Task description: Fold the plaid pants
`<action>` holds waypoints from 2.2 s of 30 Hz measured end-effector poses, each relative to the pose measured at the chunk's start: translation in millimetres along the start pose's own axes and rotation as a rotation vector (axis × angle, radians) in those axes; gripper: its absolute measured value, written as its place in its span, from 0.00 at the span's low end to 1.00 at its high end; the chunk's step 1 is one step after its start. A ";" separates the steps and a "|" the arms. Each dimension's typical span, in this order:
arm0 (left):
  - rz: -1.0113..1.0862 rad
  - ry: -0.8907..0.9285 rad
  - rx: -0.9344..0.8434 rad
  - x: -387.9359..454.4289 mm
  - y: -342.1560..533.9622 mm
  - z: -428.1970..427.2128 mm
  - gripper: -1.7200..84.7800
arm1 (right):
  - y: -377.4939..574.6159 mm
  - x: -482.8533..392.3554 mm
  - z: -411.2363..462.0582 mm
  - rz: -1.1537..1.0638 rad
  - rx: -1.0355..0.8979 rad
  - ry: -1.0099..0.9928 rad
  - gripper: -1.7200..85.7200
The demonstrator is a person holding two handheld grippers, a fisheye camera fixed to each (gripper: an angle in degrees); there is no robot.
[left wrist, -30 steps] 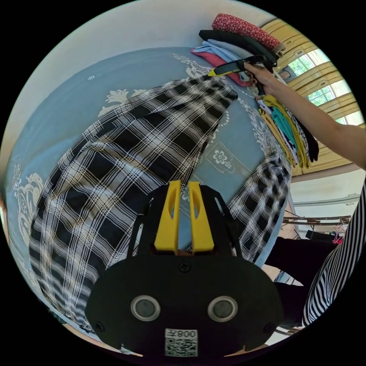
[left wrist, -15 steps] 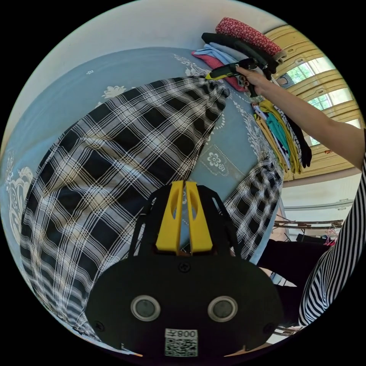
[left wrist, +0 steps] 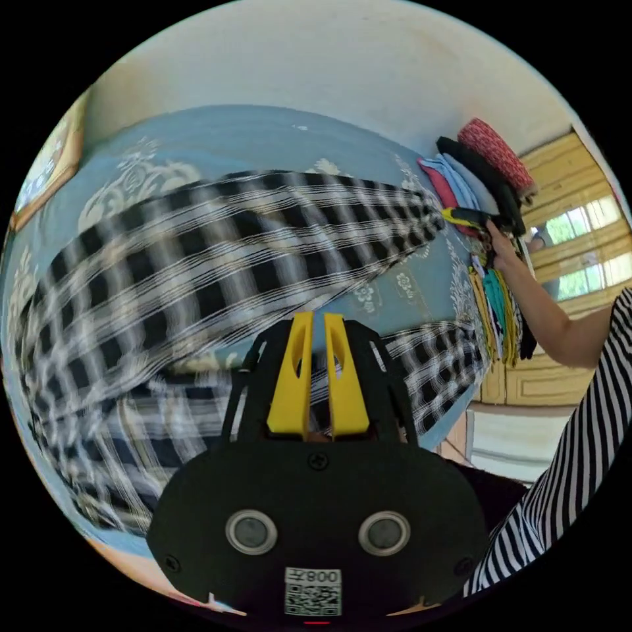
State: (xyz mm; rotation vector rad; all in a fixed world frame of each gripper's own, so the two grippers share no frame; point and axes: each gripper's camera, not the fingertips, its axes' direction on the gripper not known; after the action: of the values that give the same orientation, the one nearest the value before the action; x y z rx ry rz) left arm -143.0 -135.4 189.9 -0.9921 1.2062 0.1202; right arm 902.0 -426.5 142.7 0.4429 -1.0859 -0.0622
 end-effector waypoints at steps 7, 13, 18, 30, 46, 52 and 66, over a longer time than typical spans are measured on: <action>-0.317 -0.030 0.027 -64.0 52.1 -42.8 0.03 | 3.4 16.4 70.9 -0.043 -0.112 0.062 0.08; -0.305 -0.085 0.079 -54.9 80.4 -96.6 0.04 | 15.1 17.6 96.8 -0.093 -0.094 0.062 0.09; -0.341 -0.110 0.038 -67.2 87.8 -112.4 0.03 | 22.6 -6.9 140.3 -0.174 -0.112 0.000 0.09; -0.341 -0.008 0.153 -57.3 153.0 -211.6 0.07 | 29.4 -56.2 256.0 -0.390 -0.235 -0.152 0.09; -0.624 -0.310 0.215 -193.5 95.8 -336.5 0.05 | 27.2 -72.0 372.1 -0.570 -0.269 -0.184 0.10; -0.596 -0.418 0.311 -176.9 81.5 -374.0 0.03 | 33.0 -65.4 412.2 -0.598 -0.284 -0.121 0.10; -0.379 -0.190 0.395 -88.1 81.5 -384.2 0.09 | 25.4 -20.8 435.6 -0.497 -0.193 -0.118 0.10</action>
State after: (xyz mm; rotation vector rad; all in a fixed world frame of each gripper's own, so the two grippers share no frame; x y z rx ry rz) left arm -501.7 -316.8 211.3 -0.8209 0.8102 -0.3072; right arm 511.1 -536.4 303.7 0.5307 -1.0521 -0.6333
